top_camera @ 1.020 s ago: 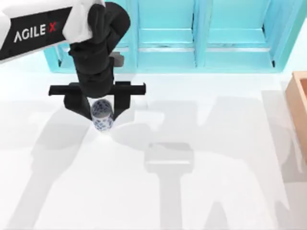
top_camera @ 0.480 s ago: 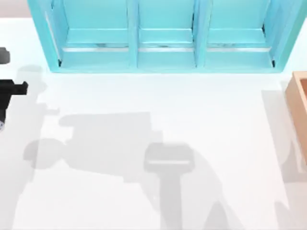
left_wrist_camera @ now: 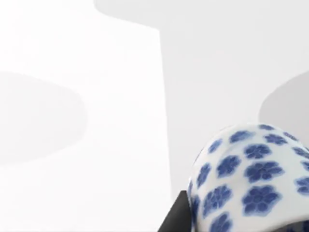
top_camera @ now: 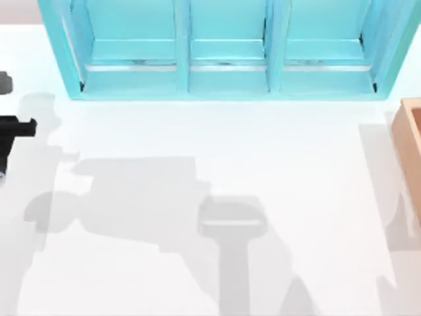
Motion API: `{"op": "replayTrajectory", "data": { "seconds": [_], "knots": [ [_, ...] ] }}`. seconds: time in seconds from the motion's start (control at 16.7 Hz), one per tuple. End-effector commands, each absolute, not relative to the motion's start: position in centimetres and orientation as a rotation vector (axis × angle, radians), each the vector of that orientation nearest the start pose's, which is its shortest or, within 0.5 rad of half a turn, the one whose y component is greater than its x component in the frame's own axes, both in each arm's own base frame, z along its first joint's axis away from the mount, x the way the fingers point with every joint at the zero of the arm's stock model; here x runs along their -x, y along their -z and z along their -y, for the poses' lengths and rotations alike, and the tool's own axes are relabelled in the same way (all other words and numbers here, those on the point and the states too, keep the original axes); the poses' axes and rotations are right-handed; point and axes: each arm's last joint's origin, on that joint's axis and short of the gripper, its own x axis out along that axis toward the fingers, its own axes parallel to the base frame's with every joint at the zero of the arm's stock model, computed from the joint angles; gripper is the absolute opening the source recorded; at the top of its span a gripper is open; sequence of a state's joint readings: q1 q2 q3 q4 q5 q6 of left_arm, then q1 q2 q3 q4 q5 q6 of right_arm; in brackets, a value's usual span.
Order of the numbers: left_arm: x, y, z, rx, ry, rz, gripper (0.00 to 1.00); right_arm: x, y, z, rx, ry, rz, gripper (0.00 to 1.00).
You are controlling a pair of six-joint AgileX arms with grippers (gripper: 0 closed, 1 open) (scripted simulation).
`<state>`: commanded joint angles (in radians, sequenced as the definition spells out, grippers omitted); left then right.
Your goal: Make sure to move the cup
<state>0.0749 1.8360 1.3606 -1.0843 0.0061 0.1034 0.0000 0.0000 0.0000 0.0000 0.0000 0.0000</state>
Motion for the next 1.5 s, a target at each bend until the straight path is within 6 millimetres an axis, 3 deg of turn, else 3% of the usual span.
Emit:
{"op": "replayTrajectory", "data": {
  "seconds": [0.36, 0.6, 1.38, 1.5],
  "knots": [
    [-34.0, -14.6, -2.9, -0.012, 0.019, -1.553, 0.0, -10.6, -16.0, 0.1, 0.0, 0.0, 0.0, 1.0],
    [-33.9, -14.4, -2.9, -0.012, 0.02, -1.556, 0.0, -10.6, -16.0, 0.1, 0.0, 0.0, 0.0, 1.0],
    [-33.9, -14.4, -2.9, -0.012, 0.02, -1.556, 0.98, -10.6, -16.0, 0.1, 0.0, 0.0, 0.0, 1.0],
    [-33.9, -14.4, -2.9, -0.012, 0.02, -1.556, 1.0, -10.6, -16.0, 0.1, 0.0, 0.0, 0.0, 1.0]
  ]
}}
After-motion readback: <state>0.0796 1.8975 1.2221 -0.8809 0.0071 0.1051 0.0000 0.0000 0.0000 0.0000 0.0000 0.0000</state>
